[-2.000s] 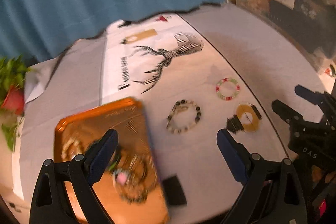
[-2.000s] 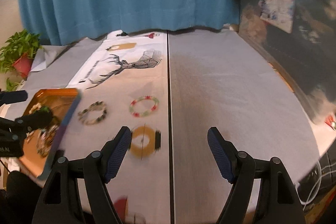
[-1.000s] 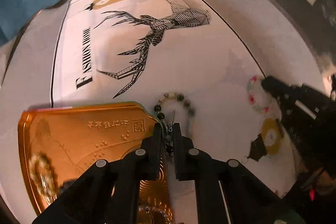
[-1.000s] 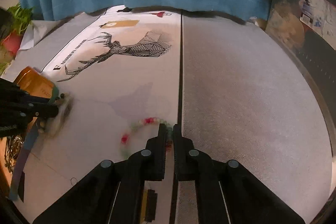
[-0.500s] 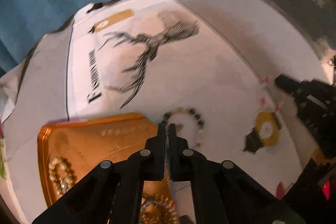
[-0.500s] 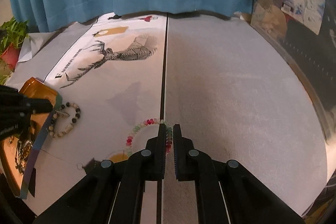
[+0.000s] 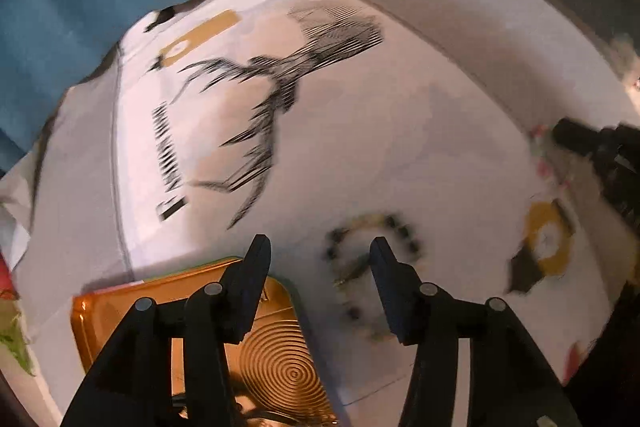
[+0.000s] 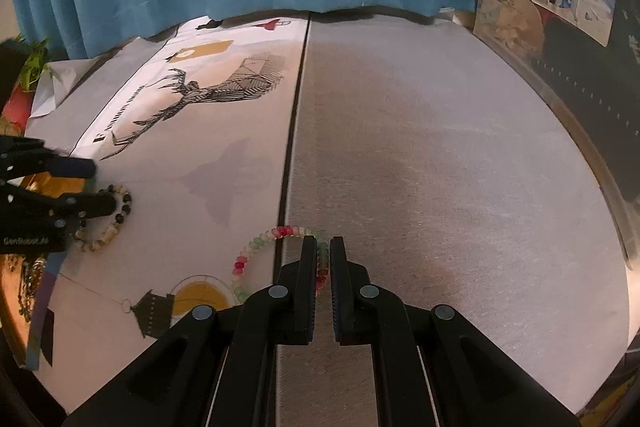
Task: Organize jewelry
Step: 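Grasp the black-and-white beaded bracelet with the left tool while the right tool grasps the pink-green beaded bracelet, then carry both held bracelets over the copper tray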
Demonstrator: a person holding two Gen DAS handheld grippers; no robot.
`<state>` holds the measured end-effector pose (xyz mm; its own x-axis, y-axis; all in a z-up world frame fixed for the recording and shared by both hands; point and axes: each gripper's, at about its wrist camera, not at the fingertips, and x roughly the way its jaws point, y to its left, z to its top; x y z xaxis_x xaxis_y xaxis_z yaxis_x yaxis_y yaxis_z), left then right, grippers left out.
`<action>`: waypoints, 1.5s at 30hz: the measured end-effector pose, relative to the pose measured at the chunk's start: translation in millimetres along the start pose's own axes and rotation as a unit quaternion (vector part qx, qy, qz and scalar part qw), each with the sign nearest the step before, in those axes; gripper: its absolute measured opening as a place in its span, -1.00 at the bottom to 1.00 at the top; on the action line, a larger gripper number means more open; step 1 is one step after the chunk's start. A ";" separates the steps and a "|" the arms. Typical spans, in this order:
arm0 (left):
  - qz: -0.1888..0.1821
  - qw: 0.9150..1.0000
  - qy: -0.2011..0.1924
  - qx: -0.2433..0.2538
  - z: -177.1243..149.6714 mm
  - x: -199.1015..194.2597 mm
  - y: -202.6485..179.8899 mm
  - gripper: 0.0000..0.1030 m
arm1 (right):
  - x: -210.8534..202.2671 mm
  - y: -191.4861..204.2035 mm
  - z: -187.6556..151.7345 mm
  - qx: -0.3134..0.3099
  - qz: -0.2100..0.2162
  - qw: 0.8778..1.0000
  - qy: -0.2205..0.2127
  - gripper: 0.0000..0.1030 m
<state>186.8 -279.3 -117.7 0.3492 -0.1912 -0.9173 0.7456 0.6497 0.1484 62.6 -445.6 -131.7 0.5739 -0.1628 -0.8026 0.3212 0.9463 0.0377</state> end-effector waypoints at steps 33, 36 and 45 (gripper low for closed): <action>-0.029 0.986 -0.125 -0.105 -47.9 -130.0 -3.8 -0.90 | -94.1 36.4 9.1 -0.035 0.000 0.995 -0.092 -0.88; -0.031 0.982 -0.141 -0.120 -65.9 -152.6 -4.2 -0.90 | -121.6 48.5 -0.6 -0.043 0.002 0.994 -0.105 -0.88; -0.025 0.976 -0.164 -0.144 -147.1 -216.3 -12.2 -0.90 | -188.3 98.0 -55.5 -0.082 0.033 0.990 -0.109 -0.88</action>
<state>18.8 -137.6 24.5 0.5146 -0.4227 -0.7460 0.5931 0.8038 -0.0463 -55.8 -306.7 -9.9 0.7444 -0.1397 -0.6529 0.1620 0.9864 -0.0264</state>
